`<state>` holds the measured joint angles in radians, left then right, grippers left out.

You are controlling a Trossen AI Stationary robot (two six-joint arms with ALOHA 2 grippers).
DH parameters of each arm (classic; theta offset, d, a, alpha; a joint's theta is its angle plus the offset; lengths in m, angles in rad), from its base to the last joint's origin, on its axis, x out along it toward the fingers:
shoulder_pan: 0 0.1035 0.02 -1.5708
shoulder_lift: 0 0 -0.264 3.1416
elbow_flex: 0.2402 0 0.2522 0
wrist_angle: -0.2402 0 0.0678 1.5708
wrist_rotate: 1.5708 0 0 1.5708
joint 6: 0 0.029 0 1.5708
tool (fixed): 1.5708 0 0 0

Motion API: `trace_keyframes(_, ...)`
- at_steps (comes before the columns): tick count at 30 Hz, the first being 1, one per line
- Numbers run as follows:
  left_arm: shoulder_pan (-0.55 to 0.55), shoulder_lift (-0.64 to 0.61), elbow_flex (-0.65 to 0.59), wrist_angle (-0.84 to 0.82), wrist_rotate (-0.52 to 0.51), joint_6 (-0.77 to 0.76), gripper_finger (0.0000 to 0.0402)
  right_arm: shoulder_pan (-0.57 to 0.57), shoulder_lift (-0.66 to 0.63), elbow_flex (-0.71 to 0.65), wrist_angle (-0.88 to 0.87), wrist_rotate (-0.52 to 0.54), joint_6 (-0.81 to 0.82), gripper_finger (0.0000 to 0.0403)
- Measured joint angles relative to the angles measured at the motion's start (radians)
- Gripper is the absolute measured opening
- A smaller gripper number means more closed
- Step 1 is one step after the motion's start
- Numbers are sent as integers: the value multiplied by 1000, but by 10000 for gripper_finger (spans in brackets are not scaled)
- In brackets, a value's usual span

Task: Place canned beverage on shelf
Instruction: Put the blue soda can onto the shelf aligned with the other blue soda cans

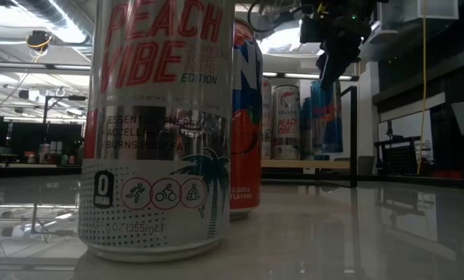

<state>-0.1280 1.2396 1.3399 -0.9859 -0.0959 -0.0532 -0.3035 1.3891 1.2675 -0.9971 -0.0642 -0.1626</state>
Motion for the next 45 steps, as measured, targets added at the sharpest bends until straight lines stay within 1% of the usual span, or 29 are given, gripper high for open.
trace_keyframes(6, 0, 0, 0, 0, 0, 0, 328, 0, 0, -2, 2, 17, -1, 237)
trace_keyframes(14, 0, 0, 0, 0, 0, 0, 328, 2, -5, -84, 64, 25, 0, 237)
trace_keyframes(22, 0, 0, 0, 0, 0, 0, 328, 2, -8, -87, 109, 20, 0, 237)
trace_keyframes(45, 0, 0, 0, 0, 0, 3, 328, 2, -6, -90, 107, 30, 0, 237)
